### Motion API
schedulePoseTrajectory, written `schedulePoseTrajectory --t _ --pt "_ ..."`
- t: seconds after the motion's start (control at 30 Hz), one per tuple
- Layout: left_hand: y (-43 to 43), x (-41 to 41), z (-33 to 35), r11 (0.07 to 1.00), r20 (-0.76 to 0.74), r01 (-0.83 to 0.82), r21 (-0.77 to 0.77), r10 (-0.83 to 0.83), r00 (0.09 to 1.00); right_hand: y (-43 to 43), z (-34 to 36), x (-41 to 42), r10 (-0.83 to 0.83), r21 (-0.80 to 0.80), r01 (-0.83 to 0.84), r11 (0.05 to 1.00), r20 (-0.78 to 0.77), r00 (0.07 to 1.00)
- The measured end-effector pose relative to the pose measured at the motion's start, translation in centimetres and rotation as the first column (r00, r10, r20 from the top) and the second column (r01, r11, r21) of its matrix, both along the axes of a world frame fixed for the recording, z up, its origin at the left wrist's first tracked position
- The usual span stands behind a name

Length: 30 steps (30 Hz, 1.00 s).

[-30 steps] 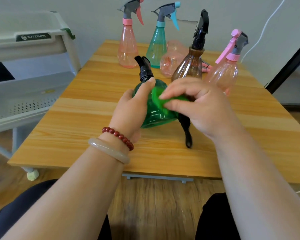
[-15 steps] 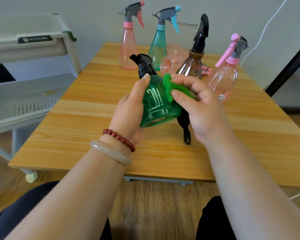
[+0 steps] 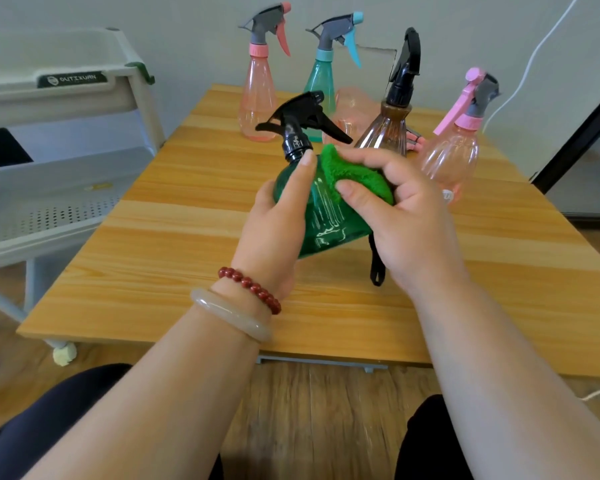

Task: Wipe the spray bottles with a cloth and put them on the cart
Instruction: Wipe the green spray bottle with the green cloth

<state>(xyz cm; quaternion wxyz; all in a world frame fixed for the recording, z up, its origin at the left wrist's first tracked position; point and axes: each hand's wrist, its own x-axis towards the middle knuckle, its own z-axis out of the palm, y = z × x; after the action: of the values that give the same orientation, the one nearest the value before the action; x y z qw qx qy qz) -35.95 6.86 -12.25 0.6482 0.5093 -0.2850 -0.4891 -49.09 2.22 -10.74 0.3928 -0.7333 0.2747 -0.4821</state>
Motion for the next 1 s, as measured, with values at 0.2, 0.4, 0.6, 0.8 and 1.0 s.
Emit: schedulePoseTrajectory --t 0.2,0.4,0.6,0.8,1.0 --pt "-0.2 1.5 0.0 1.000 0.043 0.006 -0.031 -0.004 0.999 -0.4 1.0 -1.3 0.223 -0.078 -0.254 0.964 -0.278 0.934" --pt "-0.3 0.3 -0.4 0.999 0.106 0.051 -0.013 -0.050 0.993 -1.2 0.7 -0.9 -0.068 -0.152 0.054 0.987 -0.087 0.994" --pt "-0.3 1.6 -0.4 0.998 0.071 -0.001 0.062 -0.003 0.997 -0.4 1.7 -2.0 0.280 -0.022 -0.317 0.948 -0.412 0.867" --pt "-0.7 1.0 -0.2 1.000 0.032 0.013 0.008 -0.013 0.999 -0.3 0.5 -0.4 -0.087 -0.095 0.082 0.992 -0.050 0.995" --pt "-0.7 1.8 0.0 1.000 0.070 -0.013 0.020 0.012 0.998 0.0 2.3 -1.7 0.282 -0.039 -0.319 0.947 -0.376 0.883"
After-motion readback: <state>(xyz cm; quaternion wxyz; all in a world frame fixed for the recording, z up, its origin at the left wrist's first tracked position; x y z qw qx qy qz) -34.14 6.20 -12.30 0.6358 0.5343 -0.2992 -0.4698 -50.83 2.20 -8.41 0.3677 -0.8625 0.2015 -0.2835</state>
